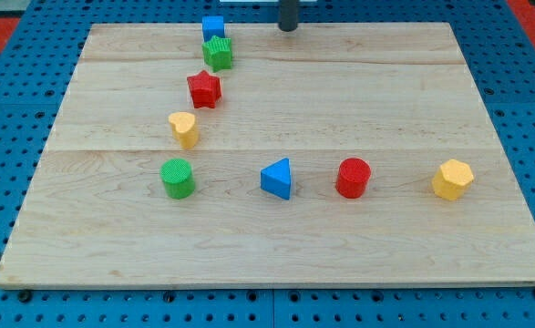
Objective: Slide the red star to the red circle
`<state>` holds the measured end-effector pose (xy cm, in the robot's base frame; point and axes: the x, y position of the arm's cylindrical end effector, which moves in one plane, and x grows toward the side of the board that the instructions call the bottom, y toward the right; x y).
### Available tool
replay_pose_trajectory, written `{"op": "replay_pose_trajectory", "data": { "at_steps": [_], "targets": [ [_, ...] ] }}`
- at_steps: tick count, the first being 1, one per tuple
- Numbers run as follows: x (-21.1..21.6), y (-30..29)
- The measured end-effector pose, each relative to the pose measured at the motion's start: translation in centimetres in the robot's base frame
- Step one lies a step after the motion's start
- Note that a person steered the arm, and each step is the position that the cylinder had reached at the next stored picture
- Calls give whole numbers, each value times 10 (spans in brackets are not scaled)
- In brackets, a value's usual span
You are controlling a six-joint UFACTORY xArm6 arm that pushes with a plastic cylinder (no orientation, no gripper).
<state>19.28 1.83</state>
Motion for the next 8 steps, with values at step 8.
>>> {"op": "replay_pose_trajectory", "data": {
  "at_steps": [8],
  "targets": [
    [204, -58]
  ]
}}
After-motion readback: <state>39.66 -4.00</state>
